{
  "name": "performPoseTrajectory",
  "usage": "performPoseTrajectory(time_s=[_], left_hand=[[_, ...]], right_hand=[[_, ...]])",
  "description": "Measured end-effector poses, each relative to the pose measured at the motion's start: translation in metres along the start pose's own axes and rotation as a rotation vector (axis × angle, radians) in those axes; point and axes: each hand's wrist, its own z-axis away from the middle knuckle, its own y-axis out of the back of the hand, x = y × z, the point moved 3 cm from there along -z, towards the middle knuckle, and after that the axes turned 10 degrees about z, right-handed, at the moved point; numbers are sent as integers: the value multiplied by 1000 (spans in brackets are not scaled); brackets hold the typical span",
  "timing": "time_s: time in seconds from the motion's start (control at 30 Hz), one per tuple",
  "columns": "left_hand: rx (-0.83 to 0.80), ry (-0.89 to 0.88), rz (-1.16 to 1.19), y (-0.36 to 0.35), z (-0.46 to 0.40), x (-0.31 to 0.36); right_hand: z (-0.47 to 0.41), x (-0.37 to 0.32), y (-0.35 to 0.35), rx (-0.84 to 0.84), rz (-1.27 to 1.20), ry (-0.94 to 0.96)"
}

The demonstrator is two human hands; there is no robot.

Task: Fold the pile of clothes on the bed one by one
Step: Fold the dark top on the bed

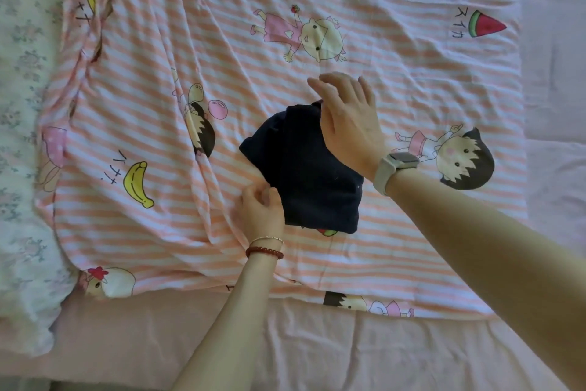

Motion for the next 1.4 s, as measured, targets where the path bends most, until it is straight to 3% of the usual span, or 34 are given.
performPoseTrajectory(time_s=[0.07, 0.13, 0.23, 0.47, 0.6, 0.7, 0.83, 0.97, 1.13, 1.27, 1.4], left_hand=[[15, 17, 80, 1, -3, 4], [-35, 87, 201, -3, -9, 7], [-96, 101, 304, -8, -22, 16], [-164, -102, 173, -9, -44, 38], [-189, -150, 127, -12, -43, 43], [-242, -152, 139, -16, -37, 45], [-318, -235, -15, -31, -24, 41], [-253, -172, -126, -49, -30, 36], [-338, -170, 17, -57, -40, 41], [-534, -141, 100, -41, -38, 52], [-839, -164, -247, -34, -51, 60]], right_hand=[[26, 2, -11, -26, 75, 102], [43, 3, -25, -208, 117, 187], [43, 3, -42, -493, 145, 143], [38, -2, -27, -211, 28, 89], [12, 0, -24, -274, 42, 99], [-5, 7, -23, -318, -17, -61], [27, 28, -14, -76, -321, -513], [78, 40, -40, -241, -744, -924], [82, 31, -34, -293, -986, -940], [109, 16, -9, -184, -1028, -991], [160, 20, 7, -61, -767, -1064]])
